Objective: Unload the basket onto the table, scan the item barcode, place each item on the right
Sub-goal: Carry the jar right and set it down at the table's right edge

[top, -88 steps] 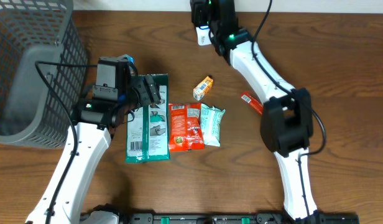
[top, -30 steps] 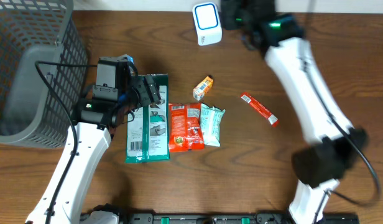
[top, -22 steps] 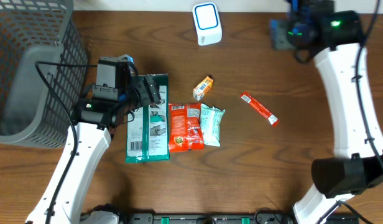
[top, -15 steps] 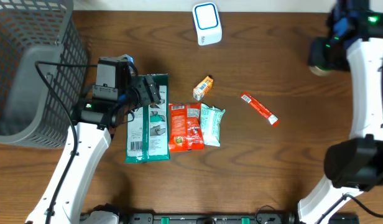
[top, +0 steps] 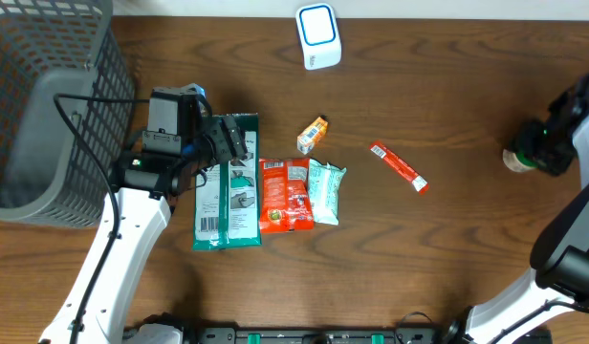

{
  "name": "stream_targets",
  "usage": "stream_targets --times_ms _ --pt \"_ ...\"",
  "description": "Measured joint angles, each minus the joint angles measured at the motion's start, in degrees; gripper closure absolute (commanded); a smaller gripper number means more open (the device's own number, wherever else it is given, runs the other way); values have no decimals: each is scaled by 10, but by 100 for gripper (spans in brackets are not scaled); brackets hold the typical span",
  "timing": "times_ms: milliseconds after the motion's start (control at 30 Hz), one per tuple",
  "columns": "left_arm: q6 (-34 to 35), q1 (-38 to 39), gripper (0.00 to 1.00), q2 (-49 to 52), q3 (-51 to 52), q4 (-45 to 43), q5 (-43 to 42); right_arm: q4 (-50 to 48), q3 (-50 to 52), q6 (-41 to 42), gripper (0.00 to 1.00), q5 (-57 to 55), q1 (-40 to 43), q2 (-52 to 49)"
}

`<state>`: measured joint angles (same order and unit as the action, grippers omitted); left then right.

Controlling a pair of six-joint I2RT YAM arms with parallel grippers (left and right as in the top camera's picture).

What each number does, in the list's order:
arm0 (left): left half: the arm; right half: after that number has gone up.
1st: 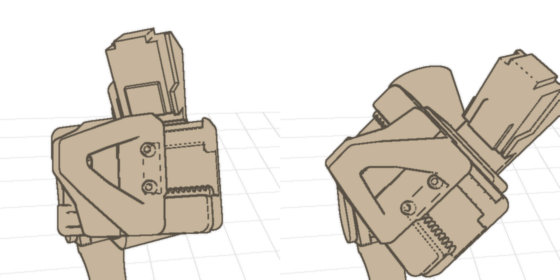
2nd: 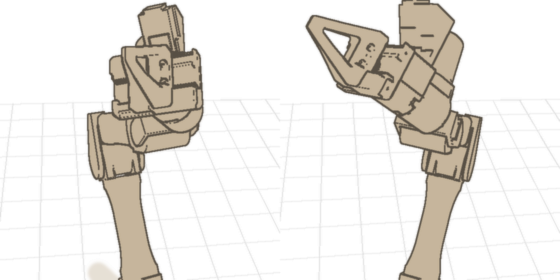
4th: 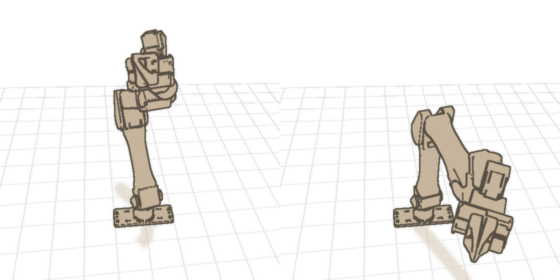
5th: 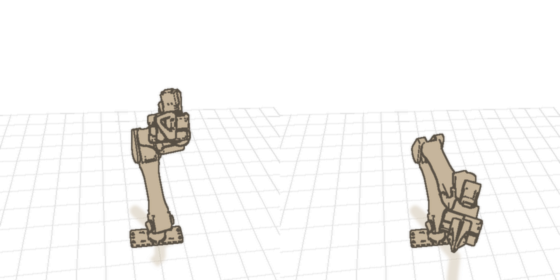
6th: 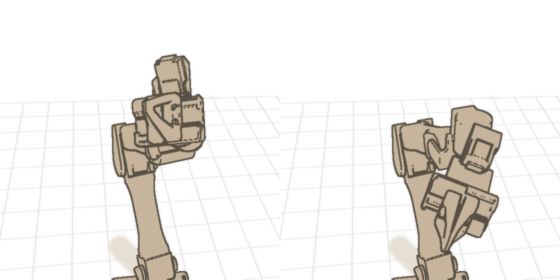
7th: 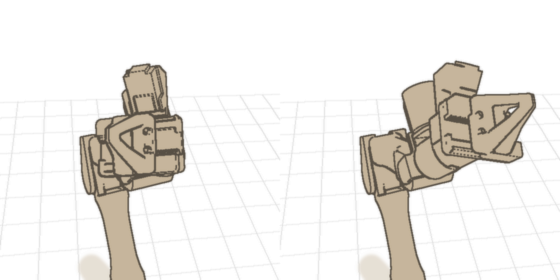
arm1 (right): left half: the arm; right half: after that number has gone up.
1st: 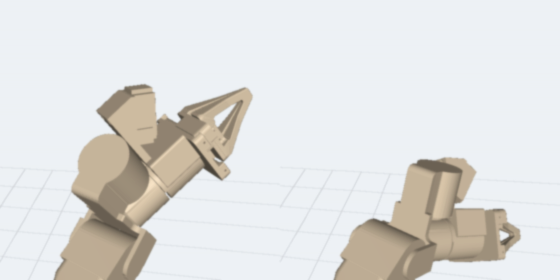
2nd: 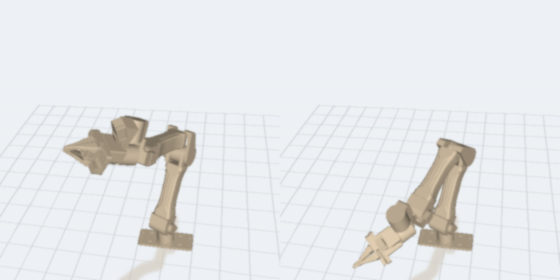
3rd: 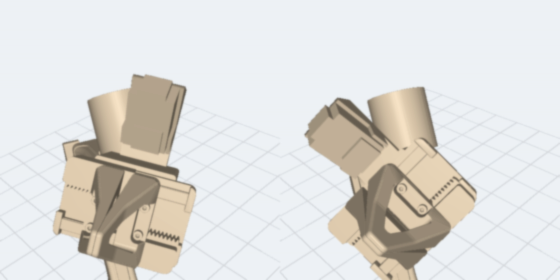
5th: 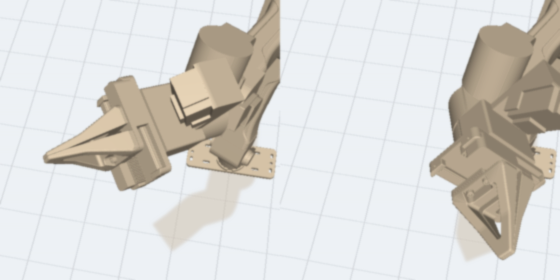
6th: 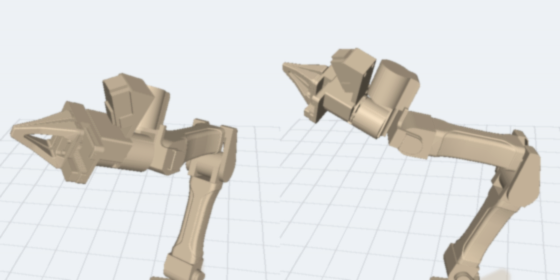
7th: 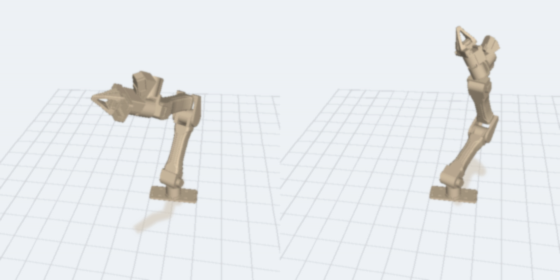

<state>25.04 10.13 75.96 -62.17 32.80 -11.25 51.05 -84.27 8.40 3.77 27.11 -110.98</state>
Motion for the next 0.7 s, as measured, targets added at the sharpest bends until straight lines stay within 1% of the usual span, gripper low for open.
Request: stream_targets --times_ms 100,200,233,300,400,433,467,500,567,600,667,700 --pt "0 0 14 0 0 0 0 -26 20 1 82 9 19 0" --pt "0 0 14 0 0 0 0 -37 34 1 72 14 30 0" --pt "0 0 14 0 0 0 0 -38 37 1 66 14 31 0" --pt "0 0 14 0 0 0 0 -40 41 1 57 17 31 0" --pt "0 0 14 0 0 0 0 -42 41 1 53 21 30 0" --pt "0 0 14 0 0 0 0 -42 41 1 50 21 30 0" --pt "0 0 14 0 0 0 0 -42 41 1 41 22 30 0" --pt "0 0 14 0 0 0 0 -42 41 1 36 22 30 0" --pt "0 0 14 0 0 0 0 -42 41 2 17 23 30 0" --pt "0 0 14 0 0 0 0 -42 41 3 6 26 30 0" --pt "0 0 14 0 0 0 0 -42 41 4 1 25 30 0" --pt "0 0 14 0 0 0 0 -43 41 5 1 26 30 0"
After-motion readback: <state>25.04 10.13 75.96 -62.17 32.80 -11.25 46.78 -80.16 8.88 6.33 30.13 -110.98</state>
